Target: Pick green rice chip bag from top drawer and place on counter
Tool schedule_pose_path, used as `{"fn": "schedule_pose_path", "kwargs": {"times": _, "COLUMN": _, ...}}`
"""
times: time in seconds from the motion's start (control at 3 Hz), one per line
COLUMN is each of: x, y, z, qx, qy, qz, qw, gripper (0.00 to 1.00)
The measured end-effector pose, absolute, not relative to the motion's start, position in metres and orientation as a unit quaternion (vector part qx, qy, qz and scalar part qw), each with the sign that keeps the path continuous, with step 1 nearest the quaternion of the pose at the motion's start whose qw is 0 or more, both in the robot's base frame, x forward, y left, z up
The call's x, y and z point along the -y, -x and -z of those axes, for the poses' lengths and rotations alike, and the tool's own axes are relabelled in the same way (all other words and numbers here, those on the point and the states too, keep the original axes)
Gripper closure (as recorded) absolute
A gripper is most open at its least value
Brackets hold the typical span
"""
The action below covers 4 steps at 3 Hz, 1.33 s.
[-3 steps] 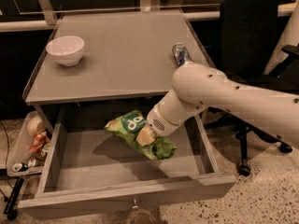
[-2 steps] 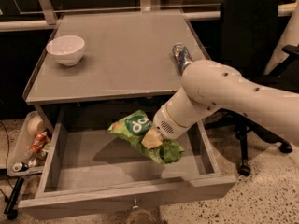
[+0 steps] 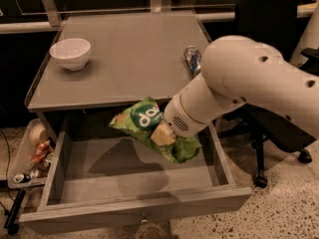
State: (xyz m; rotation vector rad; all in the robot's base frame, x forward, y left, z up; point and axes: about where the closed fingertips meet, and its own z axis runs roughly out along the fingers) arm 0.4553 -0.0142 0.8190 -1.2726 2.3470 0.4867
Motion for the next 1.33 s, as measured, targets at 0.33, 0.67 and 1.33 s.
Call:
{"fn": "schedule_pose_path", "kwargs": {"times": 0.33, "x": 0.0, "y": -0.466, "z": -0.855, "qx": -0.831, "qy": 0.473, "qz": -0.154, "qw": 0.246, "gripper": 1.0}}
{"fn": "schedule_pose_path", "kwargs": {"times": 0.67, "x": -0.017, "y": -0.495, "z": -0.877, "qx": -0.822, "qy": 0.478, "qz": -0.151, "qw": 0.271, "gripper": 1.0}}
{"fn": "schedule_pose_path", "kwargs": {"times": 1.33, "x": -0.051, "y": -0.582, "z": -0.877, "qx": -0.814, "qy": 0.472, "qz": -0.163, "qw": 0.296, "gripper": 1.0}}
